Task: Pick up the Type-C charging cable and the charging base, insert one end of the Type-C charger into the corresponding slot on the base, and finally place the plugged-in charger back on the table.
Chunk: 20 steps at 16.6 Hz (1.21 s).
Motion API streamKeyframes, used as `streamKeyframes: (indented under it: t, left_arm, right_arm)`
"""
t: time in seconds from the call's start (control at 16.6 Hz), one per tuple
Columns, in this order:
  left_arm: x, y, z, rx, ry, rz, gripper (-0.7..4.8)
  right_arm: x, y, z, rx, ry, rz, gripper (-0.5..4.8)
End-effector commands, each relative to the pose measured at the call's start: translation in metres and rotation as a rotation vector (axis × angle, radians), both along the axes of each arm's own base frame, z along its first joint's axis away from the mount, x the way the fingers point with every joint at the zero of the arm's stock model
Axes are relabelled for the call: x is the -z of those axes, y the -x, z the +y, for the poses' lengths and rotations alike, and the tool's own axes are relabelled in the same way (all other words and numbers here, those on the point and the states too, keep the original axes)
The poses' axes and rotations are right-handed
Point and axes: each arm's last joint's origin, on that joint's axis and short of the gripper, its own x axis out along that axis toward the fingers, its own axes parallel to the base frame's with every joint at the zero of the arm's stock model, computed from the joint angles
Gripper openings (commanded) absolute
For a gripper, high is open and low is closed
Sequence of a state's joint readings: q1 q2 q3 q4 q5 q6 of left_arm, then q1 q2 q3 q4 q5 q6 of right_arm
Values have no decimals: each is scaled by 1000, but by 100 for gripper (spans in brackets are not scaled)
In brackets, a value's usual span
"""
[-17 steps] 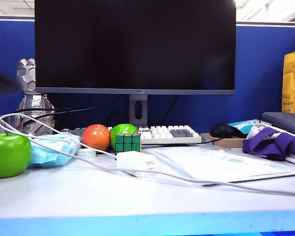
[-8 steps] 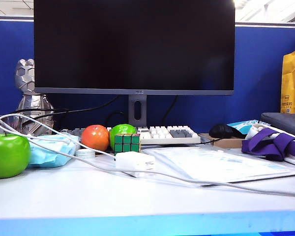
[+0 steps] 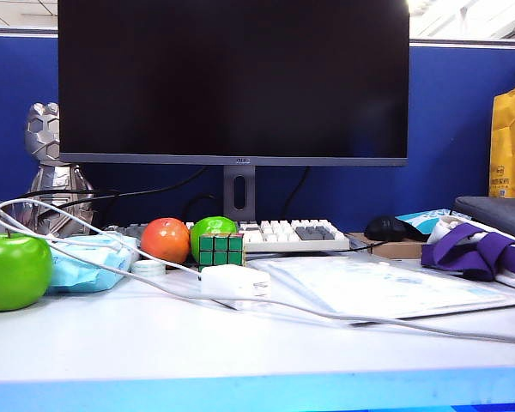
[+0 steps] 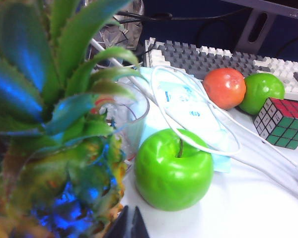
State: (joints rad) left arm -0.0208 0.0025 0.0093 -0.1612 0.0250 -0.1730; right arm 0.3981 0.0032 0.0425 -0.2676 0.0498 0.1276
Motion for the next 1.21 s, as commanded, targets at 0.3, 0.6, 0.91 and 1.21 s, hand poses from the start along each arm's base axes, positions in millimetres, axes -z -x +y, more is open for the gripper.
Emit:
streamKeyframes:
  t: [0.3,0.6,0.91,1.21]
  left_arm:
    - [1,0,0,6,0,11,-5]
    - [1,0,0,6,0,10,-5]
    - [1,0,0,6,0,9,-5]
    - [1,0,0,6,0,9,-5]
  right_arm:
    - [0,0,0,-1,-4,-3,-5]
    - [1,-4,-9,130,2,-6,-5]
    - [5,-10,-24,239,-8,-54,-5]
    - [5,-10,-28,280,-31,-50,-5]
